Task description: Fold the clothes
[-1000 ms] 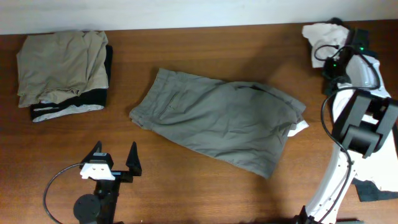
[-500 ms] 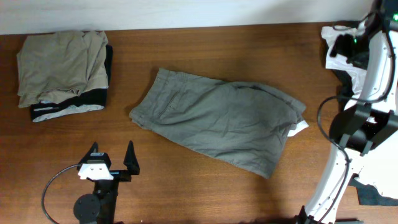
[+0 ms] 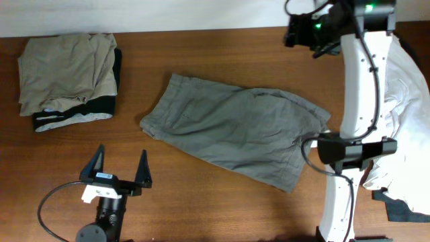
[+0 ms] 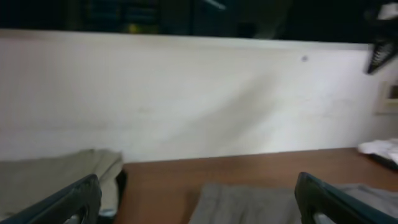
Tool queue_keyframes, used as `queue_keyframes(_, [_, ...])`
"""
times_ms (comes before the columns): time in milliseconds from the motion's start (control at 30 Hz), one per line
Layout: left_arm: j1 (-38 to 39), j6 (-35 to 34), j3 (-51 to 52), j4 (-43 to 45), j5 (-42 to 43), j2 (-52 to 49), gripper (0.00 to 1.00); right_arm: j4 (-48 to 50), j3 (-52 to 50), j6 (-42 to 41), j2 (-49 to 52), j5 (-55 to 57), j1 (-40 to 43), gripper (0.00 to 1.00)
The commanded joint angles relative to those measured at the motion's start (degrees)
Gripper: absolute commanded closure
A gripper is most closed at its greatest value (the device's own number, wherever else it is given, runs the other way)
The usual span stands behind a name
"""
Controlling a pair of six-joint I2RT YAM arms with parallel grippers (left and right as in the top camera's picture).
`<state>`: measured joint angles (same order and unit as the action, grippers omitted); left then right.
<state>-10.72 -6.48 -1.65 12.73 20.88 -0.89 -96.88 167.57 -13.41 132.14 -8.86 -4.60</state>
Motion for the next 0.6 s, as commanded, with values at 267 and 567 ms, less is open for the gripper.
queue_keyframes(267, [0.2,12.5,-49.0,-26.2,23.8,-47.8,0.01,-0.5,-27.0,-7.0,-14.8,12.3,-10.2,0.02])
queue_keyframes(567, [0.3,8.0,-68.5,-28.2,56.3,-83.8,0.01,3.5,-46.9,-6.8,-14.8,9.1,-2.2,0.01])
